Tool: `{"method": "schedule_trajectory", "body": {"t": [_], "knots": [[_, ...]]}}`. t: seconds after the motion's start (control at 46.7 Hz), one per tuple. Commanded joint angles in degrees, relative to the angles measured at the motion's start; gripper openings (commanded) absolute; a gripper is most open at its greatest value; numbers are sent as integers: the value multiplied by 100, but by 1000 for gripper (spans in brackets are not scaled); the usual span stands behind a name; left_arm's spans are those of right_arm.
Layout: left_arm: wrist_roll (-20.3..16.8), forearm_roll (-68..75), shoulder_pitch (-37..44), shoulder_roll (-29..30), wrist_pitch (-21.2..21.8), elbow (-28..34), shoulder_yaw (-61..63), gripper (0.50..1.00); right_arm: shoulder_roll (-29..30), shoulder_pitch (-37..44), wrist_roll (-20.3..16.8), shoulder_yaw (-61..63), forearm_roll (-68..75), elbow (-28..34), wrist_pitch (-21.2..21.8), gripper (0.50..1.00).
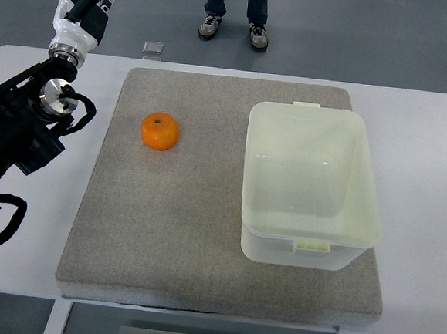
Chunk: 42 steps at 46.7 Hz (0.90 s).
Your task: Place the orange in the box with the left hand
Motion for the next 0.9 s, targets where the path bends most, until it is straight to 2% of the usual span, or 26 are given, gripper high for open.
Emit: {"method": "schedule_trajectory", "body": {"t": [0.0,0.878], "knots": [[0,-18,-2,26,0,3,-12,996,0,0,0,0,0,-3,3,932],[0,-18,7,70,0,-40,-3,996,0,0,0,0,0,-3,3,932]]}}
